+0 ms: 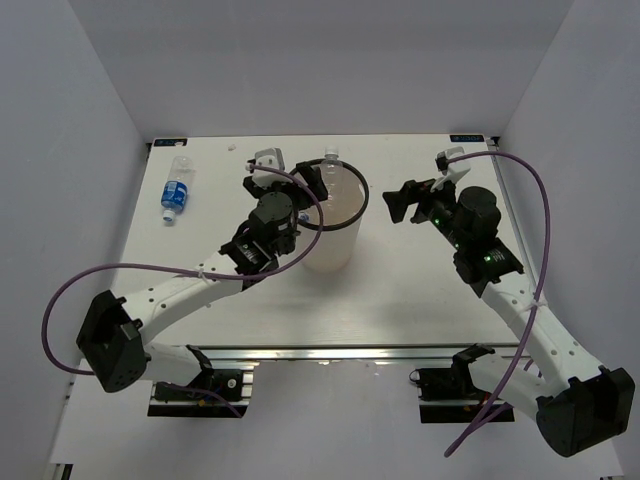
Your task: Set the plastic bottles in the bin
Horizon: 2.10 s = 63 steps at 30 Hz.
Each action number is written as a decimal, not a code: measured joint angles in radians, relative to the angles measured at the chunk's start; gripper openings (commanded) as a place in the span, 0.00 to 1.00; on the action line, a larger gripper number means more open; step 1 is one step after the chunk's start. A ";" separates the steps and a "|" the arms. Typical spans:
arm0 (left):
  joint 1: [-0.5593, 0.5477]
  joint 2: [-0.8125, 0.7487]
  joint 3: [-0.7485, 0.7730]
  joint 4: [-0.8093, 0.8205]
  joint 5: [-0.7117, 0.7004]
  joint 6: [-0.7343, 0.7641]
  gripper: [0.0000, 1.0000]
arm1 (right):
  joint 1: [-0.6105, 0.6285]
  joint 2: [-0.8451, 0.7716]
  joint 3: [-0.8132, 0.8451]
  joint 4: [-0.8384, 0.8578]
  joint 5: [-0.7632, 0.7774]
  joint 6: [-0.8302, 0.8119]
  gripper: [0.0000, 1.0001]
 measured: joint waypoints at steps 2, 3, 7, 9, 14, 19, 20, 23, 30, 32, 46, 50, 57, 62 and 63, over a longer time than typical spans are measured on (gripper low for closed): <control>0.000 -0.006 0.027 -0.042 -0.008 0.004 0.98 | 0.000 0.003 0.000 0.000 -0.004 0.000 0.89; 0.001 -0.008 0.045 -0.064 -0.018 0.006 0.98 | 0.000 0.004 0.000 0.000 -0.006 0.000 0.89; 0.024 -0.020 0.099 -0.133 -0.027 0.015 0.98 | 0.000 0.005 0.000 0.001 -0.016 0.000 0.89; 0.066 -0.031 0.121 -0.179 -0.016 0.014 0.98 | 0.000 0.005 0.000 0.001 -0.021 0.000 0.89; 0.256 -0.039 0.182 -0.292 0.050 0.012 0.98 | -0.003 0.005 0.000 0.000 -0.022 0.000 0.89; 0.524 -0.031 0.226 -0.392 0.229 0.040 0.98 | -0.012 0.005 0.000 0.000 -0.022 0.000 0.89; 0.591 -0.020 0.240 -0.402 0.267 0.048 0.98 | -0.013 0.005 0.000 0.000 -0.022 0.000 0.89; 0.751 0.029 0.272 -0.412 0.417 0.098 0.98 | -0.019 0.006 0.000 0.000 -0.022 0.000 0.89; 0.926 0.346 0.500 -0.518 0.677 0.266 0.98 | -0.030 0.029 0.000 -0.003 -0.017 0.000 0.89; 0.946 0.465 0.607 -0.571 0.715 0.316 0.98 | -0.034 0.033 0.000 -0.004 -0.013 -0.001 0.89; 1.014 1.026 1.157 -0.919 0.759 0.557 0.98 | -0.046 0.080 0.003 -0.011 0.012 0.000 0.89; 1.017 1.102 1.197 -0.950 0.739 0.575 0.98 | -0.046 0.091 0.004 -0.023 0.016 0.000 0.90; 1.025 1.166 1.226 -0.965 0.705 0.577 0.90 | -0.046 0.101 0.005 -0.034 0.016 0.000 0.89; 1.028 1.172 1.226 -0.962 0.688 0.571 0.68 | -0.046 0.102 0.010 -0.034 0.019 0.000 0.89; 1.028 1.172 1.226 -0.960 0.688 0.568 0.63 | -0.046 0.102 0.010 -0.034 0.020 0.000 0.89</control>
